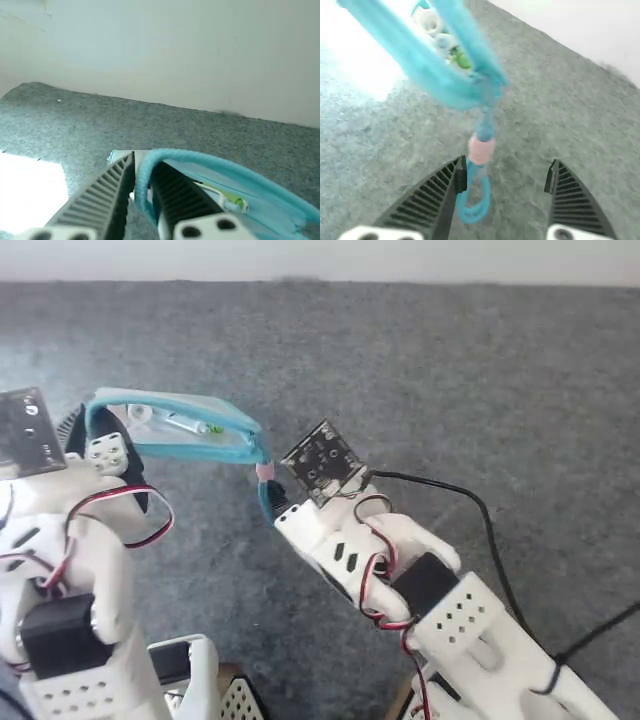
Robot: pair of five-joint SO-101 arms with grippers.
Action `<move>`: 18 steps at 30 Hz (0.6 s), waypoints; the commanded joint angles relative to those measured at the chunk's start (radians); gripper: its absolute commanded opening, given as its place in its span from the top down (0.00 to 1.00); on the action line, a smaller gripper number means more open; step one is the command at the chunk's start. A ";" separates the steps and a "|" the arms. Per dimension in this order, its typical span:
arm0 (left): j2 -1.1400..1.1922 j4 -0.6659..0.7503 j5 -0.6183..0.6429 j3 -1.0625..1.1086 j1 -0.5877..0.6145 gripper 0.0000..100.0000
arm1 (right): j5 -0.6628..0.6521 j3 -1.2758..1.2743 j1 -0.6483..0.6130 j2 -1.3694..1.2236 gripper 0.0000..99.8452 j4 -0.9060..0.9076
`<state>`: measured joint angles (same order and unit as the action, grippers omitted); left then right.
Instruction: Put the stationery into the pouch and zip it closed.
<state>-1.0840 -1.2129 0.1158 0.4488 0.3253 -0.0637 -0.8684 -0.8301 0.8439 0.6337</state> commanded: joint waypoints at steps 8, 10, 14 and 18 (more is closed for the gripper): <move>-0.008 0.005 0.011 -0.007 -0.006 0.99 | 0.026 0.166 0.002 -0.295 0.75 -0.091; -0.008 0.005 0.011 -0.007 -0.006 0.99 | 0.028 0.204 0.002 -0.335 0.75 -0.091; -0.008 0.005 0.011 -0.004 -0.006 0.99 | 0.035 0.275 0.002 -0.426 0.75 -0.091; -0.008 -0.008 0.011 -0.004 -0.006 0.99 | 0.035 0.327 0.002 -0.512 0.75 -0.091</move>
<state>-1.0840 -1.2144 0.1158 0.4488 0.3253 -0.0407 -0.6276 -0.8347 0.3560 0.5646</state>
